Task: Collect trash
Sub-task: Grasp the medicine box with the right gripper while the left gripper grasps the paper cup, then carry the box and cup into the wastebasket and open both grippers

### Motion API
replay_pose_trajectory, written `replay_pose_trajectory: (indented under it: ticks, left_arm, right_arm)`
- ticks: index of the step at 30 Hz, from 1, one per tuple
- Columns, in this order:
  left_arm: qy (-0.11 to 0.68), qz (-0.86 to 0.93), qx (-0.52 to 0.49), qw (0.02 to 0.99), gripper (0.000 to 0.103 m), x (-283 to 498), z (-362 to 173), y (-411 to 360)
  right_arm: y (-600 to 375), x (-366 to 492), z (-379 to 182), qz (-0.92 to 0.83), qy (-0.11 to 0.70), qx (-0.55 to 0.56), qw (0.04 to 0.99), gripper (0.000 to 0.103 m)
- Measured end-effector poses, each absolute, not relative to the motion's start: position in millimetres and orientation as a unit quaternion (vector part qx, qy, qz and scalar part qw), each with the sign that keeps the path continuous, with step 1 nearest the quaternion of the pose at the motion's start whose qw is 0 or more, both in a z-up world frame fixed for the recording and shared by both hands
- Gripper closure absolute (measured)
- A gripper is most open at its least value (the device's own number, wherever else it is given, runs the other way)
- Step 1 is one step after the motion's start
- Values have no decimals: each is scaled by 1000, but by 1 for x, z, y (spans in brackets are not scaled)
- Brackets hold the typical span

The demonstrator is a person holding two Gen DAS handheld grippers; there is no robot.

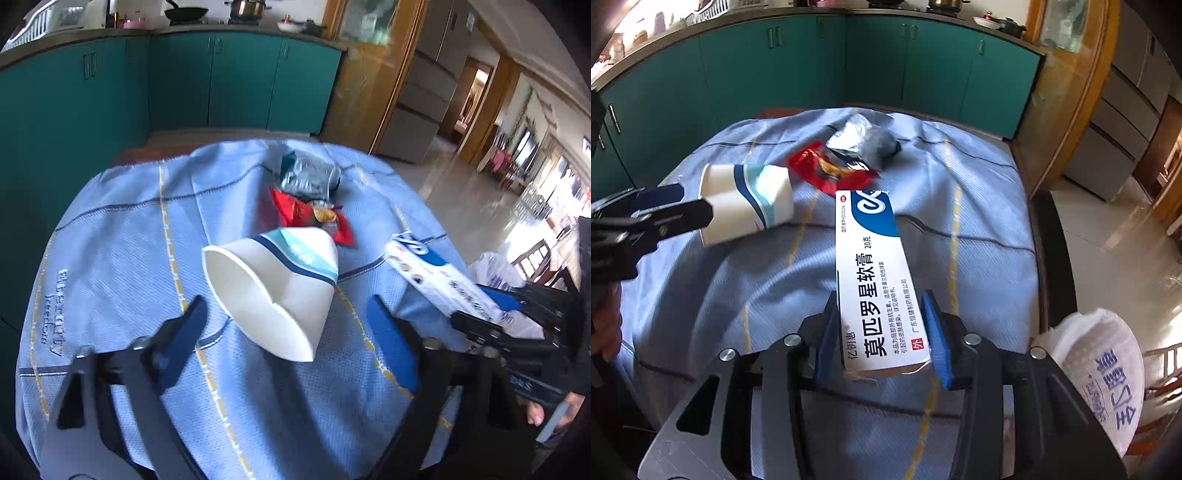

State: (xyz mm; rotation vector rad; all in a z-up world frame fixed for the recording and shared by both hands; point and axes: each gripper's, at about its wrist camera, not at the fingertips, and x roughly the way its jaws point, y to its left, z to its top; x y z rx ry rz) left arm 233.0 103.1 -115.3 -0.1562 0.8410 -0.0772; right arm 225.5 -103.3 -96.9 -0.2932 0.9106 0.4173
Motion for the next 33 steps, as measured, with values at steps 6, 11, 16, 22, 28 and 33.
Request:
replay_pose_trajectory:
  ticks: [6,11,16,22,28,33]
  left_arm:
    - [438,-43,-104,892,79,246,-131,101]
    - [422,-37,-94,901,93,235,-129,98]
    - [383,-8,-47,923,97,210,-105,86]
    - [343,0,-4,939,97,184,-78,64]
    - [329,-13,7,944,98,170,-65,50]
    - [324,-11,9,946,98,163,-60,48]
  right_arm:
    - [-112,211,-94,192,424,-145,873,59]
    - [-110,206,-95,189,418,-146,876,59]
    - [-115,197,-92,182,410,-140,883,59]
    - [-120,185,-80,180,394,-132,892,64]
    - [-128,177,-74,185,386,-117,896,64]
    - [-136,170,-71,186,383,-107,899,64]
